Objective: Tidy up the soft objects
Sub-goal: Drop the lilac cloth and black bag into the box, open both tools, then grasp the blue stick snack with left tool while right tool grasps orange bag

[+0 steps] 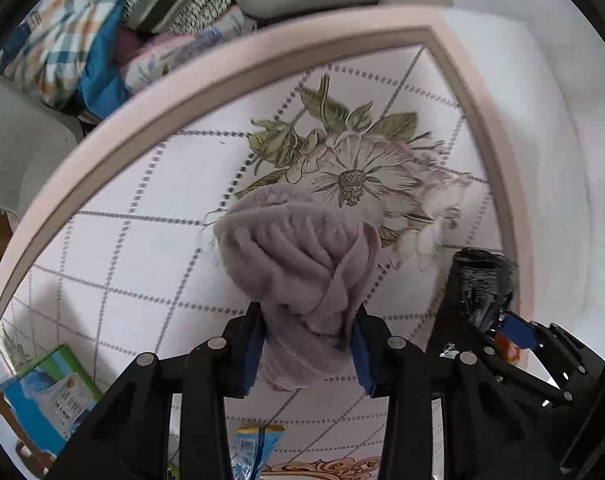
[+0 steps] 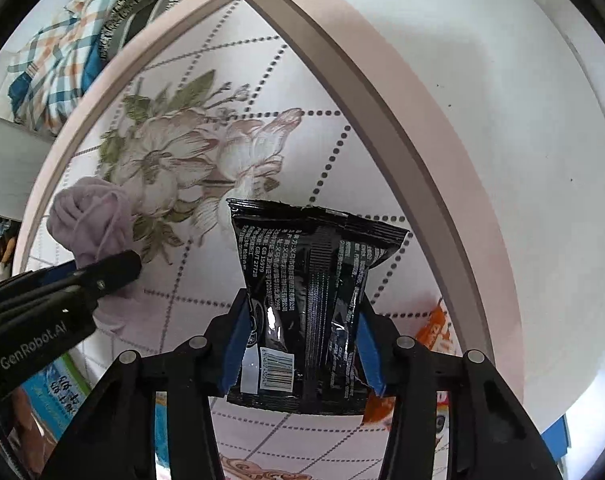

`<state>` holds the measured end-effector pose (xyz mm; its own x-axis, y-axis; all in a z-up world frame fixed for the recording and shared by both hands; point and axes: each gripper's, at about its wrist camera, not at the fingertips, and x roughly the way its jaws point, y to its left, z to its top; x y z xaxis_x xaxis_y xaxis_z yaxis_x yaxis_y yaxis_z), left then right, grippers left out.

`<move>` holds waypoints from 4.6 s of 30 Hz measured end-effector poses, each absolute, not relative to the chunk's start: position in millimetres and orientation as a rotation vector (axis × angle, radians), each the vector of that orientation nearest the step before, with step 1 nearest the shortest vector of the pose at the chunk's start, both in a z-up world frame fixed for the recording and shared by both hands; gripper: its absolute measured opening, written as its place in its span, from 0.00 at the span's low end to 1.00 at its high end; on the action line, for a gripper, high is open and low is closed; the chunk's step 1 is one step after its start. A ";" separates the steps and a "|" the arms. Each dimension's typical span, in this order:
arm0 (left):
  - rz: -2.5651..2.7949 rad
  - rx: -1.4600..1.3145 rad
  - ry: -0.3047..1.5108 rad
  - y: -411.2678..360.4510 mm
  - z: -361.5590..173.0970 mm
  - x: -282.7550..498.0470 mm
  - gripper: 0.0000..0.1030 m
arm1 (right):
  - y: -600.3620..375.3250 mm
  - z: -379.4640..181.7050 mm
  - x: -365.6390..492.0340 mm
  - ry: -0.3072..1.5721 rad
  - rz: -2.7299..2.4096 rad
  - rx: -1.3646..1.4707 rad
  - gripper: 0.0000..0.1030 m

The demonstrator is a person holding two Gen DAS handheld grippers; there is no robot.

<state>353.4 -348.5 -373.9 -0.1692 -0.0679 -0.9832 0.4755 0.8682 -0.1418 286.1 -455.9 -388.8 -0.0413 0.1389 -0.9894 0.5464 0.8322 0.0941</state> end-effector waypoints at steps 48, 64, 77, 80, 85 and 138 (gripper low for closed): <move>-0.138 -0.139 1.758 204.3 -316.0 274.8 0.36 | 89.1 -322.0 271.1 1.608 0.242 0.341 0.49; -0.097 -0.090 1.734 207.7 -297.0 264.4 0.59 | 80.7 -319.2 271.1 1.608 0.232 0.301 0.73; -0.031 -0.013 1.560 202.3 -253.1 235.9 0.97 | 50.3 -286.5 243.7 1.574 0.149 0.125 0.92; -0.008 0.002 1.515 200.1 -243.6 225.7 0.97 | 44.9 -276.4 236.3 1.544 0.109 0.076 1.00; 0.007 -0.050 1.458 200.9 -229.2 209.0 0.97 | 36.0 -257.7 221.1 1.498 0.085 0.039 1.00; -0.399 0.522 1.748 -230.6 -408.7 203.2 0.65 | -484.8 -305.6 142.1 1.520 -0.420 0.403 1.00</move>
<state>203.2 -230.6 -408.7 -0.1917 0.1336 -0.9723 0.5422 0.8402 0.0086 142.1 -484.8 -305.6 0.0080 -0.0132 -0.9999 0.5020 0.8648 -0.0074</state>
